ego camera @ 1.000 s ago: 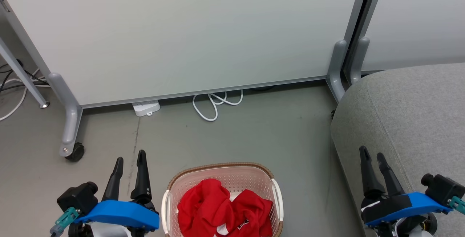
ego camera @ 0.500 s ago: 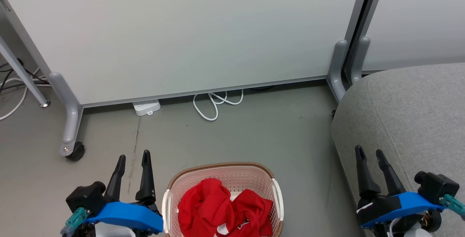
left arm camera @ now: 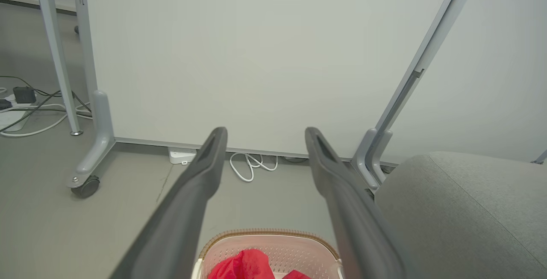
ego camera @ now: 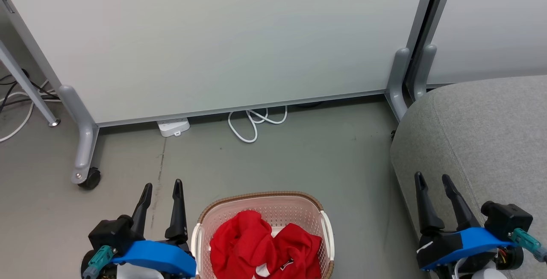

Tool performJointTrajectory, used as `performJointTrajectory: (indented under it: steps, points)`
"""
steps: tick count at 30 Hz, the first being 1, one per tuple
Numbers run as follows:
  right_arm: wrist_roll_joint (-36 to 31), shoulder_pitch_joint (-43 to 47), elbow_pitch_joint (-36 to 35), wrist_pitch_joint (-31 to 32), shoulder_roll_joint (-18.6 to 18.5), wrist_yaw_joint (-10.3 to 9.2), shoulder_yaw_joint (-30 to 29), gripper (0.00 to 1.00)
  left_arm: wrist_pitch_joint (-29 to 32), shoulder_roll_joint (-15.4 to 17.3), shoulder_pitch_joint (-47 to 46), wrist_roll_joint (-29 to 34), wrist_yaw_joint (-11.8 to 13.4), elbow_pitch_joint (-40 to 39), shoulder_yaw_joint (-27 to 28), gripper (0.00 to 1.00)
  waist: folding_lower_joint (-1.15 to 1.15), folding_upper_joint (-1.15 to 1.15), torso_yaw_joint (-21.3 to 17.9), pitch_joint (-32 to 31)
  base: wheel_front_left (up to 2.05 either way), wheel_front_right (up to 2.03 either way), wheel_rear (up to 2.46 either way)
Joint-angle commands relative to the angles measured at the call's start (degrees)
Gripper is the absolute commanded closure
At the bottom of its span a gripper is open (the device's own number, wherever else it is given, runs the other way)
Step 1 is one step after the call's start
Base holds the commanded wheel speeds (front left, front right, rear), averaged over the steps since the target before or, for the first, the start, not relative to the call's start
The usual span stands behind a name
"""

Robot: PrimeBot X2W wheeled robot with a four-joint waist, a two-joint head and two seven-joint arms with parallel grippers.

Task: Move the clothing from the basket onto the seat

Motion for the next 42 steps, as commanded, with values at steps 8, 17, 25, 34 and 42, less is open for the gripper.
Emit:
performJointTrajectory:
  steps: [8, 17, 25, 34, 42]
  points:
    - [-4.3, -0.8, 0.0, -1.1, -0.4, 0.13, -0.1, 0.0, -1.4, -0.1, -1.1, 2.5, -0.1, 0.6, -0.3, 0.0, 0.0, 0.0, 0.0, -0.1, 0.0, 0.0, 0.0]
    - [-8.3, -0.8, -0.1, -1.9, -0.4, 0.14, 0.0, 0.0, -2.5, -0.1, -1.0, 5.2, 0.4, 0.9, -1.2, 0.0, 0.0, 0.0, 0.0, -0.2, 0.0, 0.0, 0.0]
    - [-10.8, -1.0, 0.3, -2.6, -0.4, 0.14, 0.2, 0.0, -3.2, -0.1, -1.2, 7.2, 0.7, 1.1, -1.9, 0.0, 0.0, 0.0, 0.1, -0.3, 0.0, 0.0, 0.0]
    - [-12.1, -1.1, 0.4, -2.8, -0.4, 0.1, 0.2, 0.0, -3.5, -0.1, -0.7, 7.6, 0.9, 1.2, -2.0, 0.0, 0.0, 0.0, 0.2, -0.5, 0.0, 0.0, 0.0]
    - [-11.9, -1.1, 0.4, -2.8, -0.4, 0.1, 0.3, 0.0, -3.5, -0.1, -0.4, 7.5, 0.9, 1.1, -2.0, 0.0, 0.0, 0.0, 0.1, -0.5, 0.0, 0.0, 0.0]
